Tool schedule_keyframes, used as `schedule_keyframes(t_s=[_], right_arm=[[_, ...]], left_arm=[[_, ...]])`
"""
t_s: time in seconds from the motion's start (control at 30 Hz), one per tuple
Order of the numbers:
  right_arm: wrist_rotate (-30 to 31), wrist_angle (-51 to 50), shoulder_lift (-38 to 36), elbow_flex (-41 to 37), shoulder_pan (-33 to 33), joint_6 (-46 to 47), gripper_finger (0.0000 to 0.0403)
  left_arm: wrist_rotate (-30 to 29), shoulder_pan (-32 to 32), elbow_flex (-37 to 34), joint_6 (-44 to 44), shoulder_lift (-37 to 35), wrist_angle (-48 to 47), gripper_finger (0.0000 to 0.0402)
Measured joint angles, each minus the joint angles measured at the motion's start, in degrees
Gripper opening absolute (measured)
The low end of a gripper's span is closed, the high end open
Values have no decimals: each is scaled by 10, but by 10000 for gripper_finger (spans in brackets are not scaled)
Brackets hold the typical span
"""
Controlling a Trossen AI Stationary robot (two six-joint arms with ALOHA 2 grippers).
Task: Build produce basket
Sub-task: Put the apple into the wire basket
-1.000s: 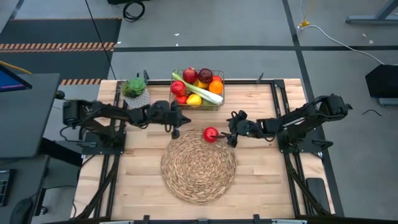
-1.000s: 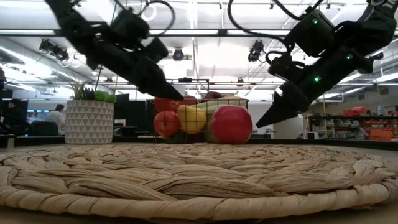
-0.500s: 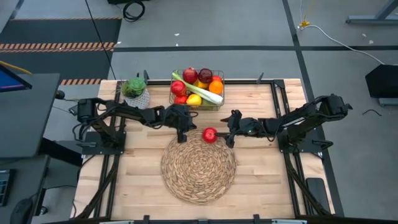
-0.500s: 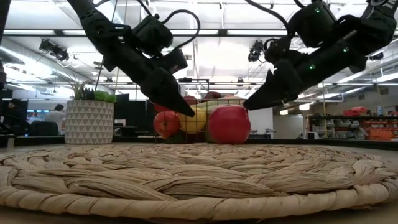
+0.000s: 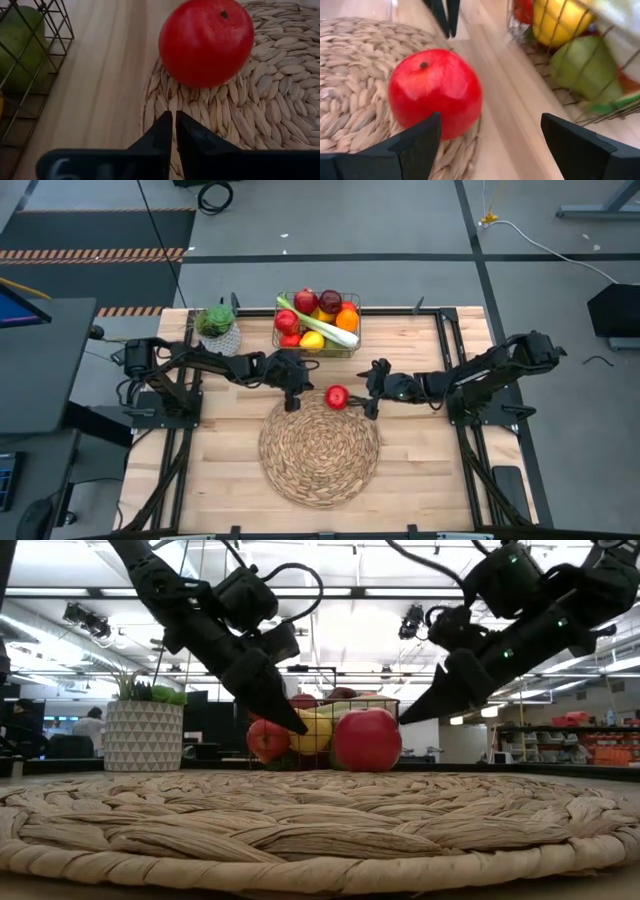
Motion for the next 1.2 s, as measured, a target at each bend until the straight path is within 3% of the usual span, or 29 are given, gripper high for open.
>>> schedule_keyframes(t_s=[0.17, 0.43, 0.63, 0.83, 1.2], right_arm=[[-56, 10, 58, 1, -7, 19, 346], [-61, 123, 179, 36, -8, -2, 346], [-89, 128, 244, 106, -6, -15, 346], [-97, 127, 259, 148, -4, -21, 346], [-87, 138, 257, 152, 8, -29, 346]], left_arm=[[-1, -19, 0, -9, 0, 1, 37], [0, -45, 0, -17, 0, -3, 39], [-5, -43, -1, -30, -1, -40, 35], [-12, -43, -2, -41, -1, -76, 38], [-14, -36, -2, -47, -1, -71, 28]])
